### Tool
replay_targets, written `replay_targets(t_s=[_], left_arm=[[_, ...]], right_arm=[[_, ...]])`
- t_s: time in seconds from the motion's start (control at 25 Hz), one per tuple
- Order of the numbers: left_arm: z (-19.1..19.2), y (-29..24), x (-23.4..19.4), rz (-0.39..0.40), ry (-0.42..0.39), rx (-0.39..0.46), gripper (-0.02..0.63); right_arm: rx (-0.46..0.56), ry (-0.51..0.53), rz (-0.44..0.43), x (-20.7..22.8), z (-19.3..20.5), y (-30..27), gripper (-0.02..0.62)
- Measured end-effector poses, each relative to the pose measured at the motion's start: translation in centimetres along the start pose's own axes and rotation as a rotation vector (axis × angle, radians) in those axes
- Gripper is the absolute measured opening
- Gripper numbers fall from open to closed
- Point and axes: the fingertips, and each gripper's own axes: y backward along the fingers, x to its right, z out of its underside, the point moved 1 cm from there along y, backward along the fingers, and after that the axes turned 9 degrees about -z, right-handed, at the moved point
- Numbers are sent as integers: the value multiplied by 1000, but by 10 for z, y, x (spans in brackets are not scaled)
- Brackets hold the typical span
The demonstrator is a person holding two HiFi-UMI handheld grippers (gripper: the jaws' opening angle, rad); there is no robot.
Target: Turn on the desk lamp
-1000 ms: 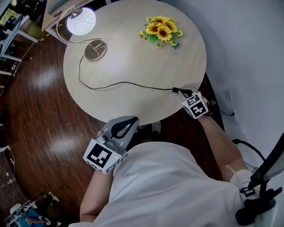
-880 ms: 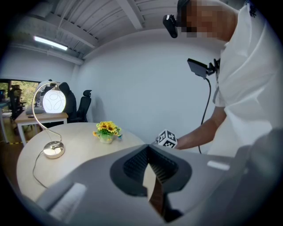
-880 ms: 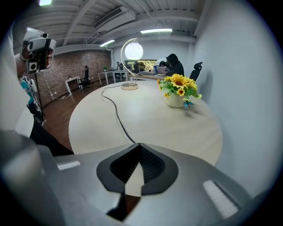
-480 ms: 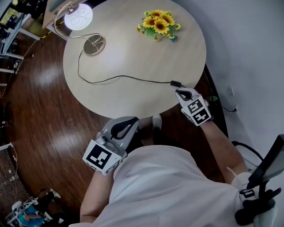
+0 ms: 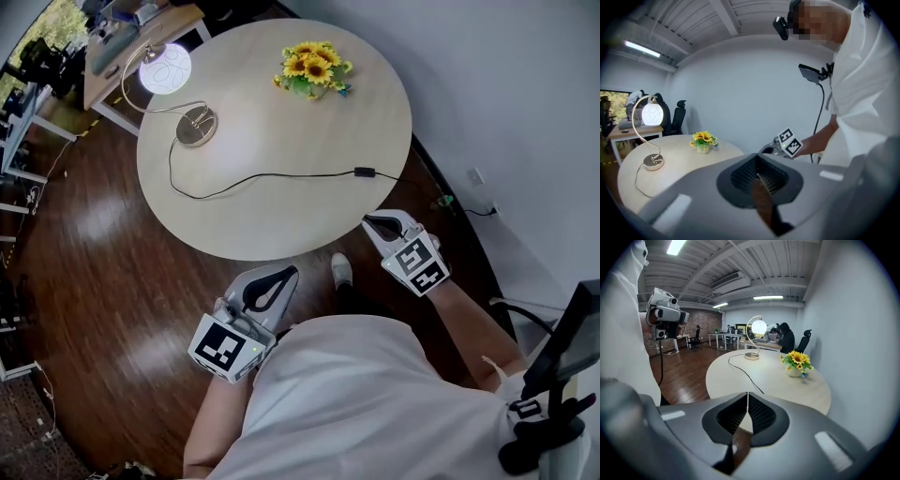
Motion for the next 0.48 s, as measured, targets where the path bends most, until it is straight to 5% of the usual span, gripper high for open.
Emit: replay_targets(t_s=[0.48], left_arm=[[63,179,32,138,-53,41,18]], right_arm=[[94,-56,105,-214,-25,31,49]])
